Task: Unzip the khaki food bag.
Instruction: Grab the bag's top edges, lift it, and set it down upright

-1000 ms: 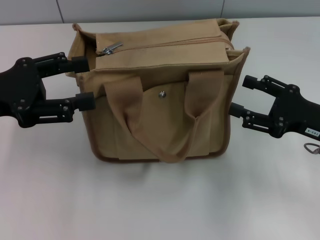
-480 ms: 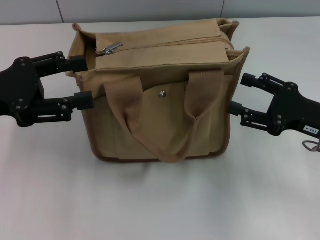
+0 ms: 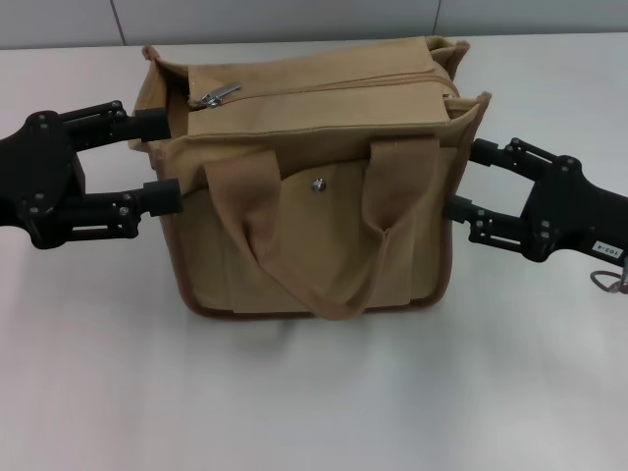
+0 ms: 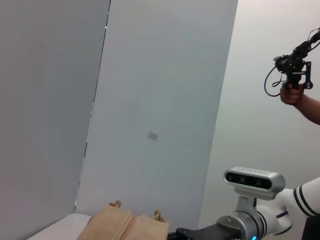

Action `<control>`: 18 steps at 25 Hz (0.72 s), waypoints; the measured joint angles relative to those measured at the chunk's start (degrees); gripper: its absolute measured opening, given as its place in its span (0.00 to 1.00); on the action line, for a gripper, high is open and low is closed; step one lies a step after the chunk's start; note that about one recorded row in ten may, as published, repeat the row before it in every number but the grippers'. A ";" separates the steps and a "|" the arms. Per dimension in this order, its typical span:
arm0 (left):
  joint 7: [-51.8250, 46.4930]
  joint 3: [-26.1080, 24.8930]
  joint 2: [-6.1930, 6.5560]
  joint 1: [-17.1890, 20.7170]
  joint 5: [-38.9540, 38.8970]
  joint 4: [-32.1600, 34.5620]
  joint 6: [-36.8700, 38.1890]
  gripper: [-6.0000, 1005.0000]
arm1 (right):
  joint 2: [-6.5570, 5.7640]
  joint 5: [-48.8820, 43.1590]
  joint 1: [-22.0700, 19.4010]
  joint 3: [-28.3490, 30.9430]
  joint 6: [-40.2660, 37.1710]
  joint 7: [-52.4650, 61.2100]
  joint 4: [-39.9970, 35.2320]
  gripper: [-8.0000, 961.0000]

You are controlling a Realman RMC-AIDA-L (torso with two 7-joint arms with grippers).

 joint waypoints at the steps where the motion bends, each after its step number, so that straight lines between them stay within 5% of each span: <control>1: 0.00 0.00 0.00 0.00 0.00 0.00 0.00 0.77 | 0.00 0.01 0.13 0.00 0.00 0.00 0.00 0.84; 18: 0.00 0.04 0.10 0.20 0.10 -0.01 0.01 0.76 | 0.00 0.03 0.32 0.00 -0.22 0.00 0.00 0.84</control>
